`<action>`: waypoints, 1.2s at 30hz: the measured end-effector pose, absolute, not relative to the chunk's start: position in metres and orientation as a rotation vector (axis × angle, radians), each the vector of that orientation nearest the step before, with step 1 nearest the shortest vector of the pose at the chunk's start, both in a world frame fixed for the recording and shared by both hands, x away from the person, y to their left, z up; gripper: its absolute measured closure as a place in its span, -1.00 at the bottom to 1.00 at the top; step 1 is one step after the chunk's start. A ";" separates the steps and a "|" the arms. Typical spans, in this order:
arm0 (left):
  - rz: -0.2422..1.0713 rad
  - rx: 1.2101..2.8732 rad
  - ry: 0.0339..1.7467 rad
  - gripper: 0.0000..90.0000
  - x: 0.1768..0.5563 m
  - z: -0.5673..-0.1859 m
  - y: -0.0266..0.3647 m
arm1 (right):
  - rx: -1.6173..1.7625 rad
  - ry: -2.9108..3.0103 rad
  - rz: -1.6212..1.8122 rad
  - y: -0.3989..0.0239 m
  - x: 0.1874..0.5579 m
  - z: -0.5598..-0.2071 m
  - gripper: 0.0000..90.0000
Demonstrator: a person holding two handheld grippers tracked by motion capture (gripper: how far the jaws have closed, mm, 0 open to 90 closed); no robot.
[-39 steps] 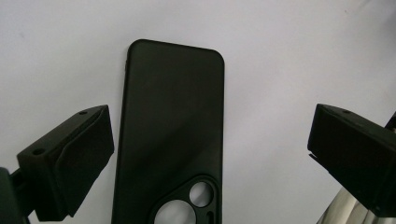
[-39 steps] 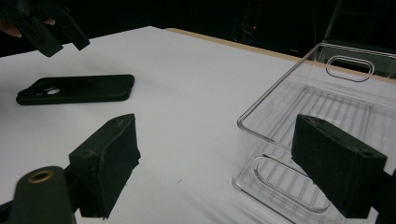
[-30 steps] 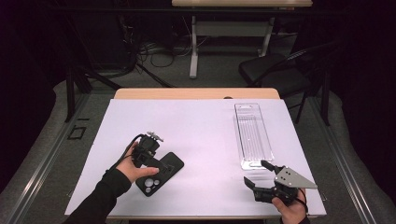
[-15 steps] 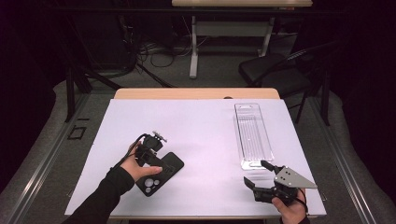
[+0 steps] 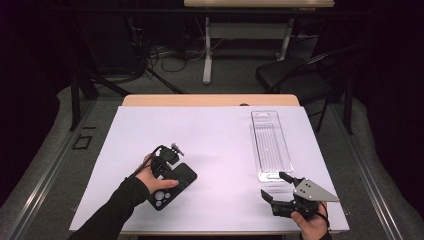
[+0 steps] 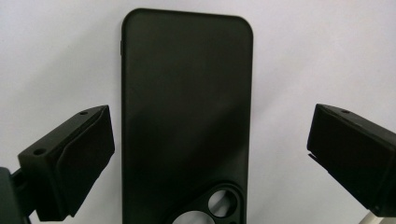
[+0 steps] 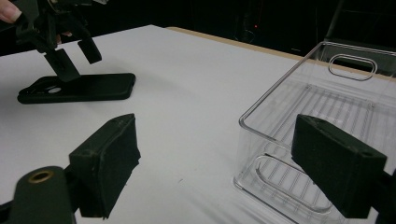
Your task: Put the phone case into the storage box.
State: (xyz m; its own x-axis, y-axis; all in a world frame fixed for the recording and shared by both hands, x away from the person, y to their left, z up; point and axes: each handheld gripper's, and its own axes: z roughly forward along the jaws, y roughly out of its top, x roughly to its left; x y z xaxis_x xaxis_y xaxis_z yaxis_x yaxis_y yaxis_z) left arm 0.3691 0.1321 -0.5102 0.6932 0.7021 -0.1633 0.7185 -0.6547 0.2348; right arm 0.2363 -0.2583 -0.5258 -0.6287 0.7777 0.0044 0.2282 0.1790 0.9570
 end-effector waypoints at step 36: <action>-0.090 2.777 1.127 -0.96 0.370 -0.531 0.137 | 0.941 1.968 1.465 -0.258 0.237 -0.526 -0.68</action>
State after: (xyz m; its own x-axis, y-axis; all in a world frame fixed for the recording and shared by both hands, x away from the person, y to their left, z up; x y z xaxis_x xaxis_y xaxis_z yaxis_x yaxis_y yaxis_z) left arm 0.3697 0.1367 -0.5313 0.7169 0.6885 -0.1091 0.6971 -0.7086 0.1093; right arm 0.2368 -0.2580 -0.5261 -0.6310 0.7758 0.0053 0.2279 0.1788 0.9571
